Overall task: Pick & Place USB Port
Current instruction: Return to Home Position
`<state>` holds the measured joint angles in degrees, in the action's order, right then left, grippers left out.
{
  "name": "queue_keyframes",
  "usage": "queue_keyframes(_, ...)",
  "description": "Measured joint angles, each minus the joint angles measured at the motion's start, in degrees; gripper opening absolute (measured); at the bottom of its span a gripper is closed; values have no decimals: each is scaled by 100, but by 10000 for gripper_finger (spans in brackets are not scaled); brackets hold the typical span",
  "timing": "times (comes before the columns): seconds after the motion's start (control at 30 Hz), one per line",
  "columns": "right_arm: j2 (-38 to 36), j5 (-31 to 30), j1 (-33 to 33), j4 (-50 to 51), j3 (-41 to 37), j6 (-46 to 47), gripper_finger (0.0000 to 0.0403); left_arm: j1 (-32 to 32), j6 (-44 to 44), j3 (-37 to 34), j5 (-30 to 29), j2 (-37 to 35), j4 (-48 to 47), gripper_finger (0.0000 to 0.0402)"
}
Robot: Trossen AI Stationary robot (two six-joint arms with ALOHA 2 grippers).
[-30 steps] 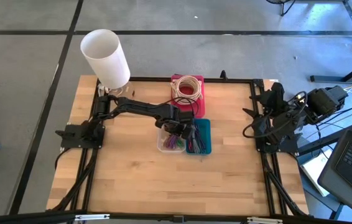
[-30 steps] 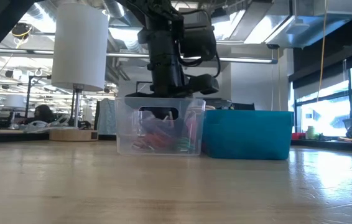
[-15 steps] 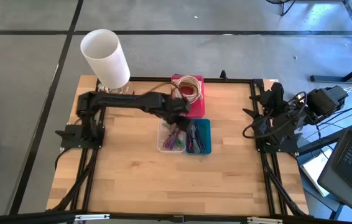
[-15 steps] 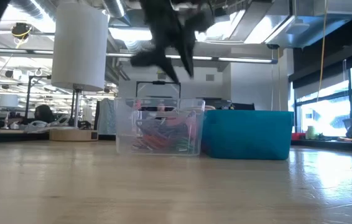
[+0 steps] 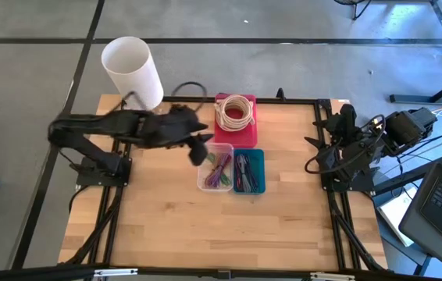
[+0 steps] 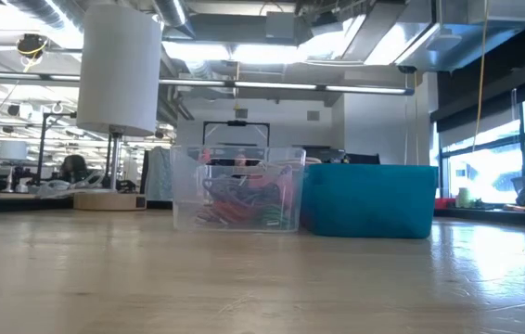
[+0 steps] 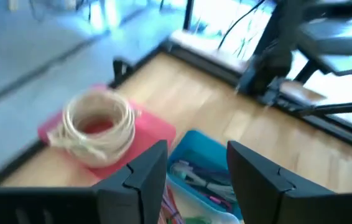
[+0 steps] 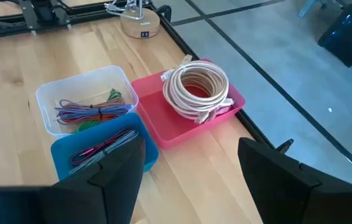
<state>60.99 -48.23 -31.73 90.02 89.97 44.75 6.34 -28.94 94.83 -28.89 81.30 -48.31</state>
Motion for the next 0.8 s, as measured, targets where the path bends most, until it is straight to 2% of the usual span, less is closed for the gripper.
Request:
queue_keyframes(0.17,0,20,0,0,0,-170,260,531,274,2,-504,-541,118,159)
queue_keyframes(0.3,0,337,-2,-5,0,-168,260,838,504,2,-761,-858,295,154)
queue_keyframes(0.6,11,1180,0,-63,0,-168,260,1128,1657,1,-761,-1402,1248,147)
queue_keyframes(0.8,11,1665,-1,-63,0,-169,260,1124,1474,2,-760,-1530,1569,147)
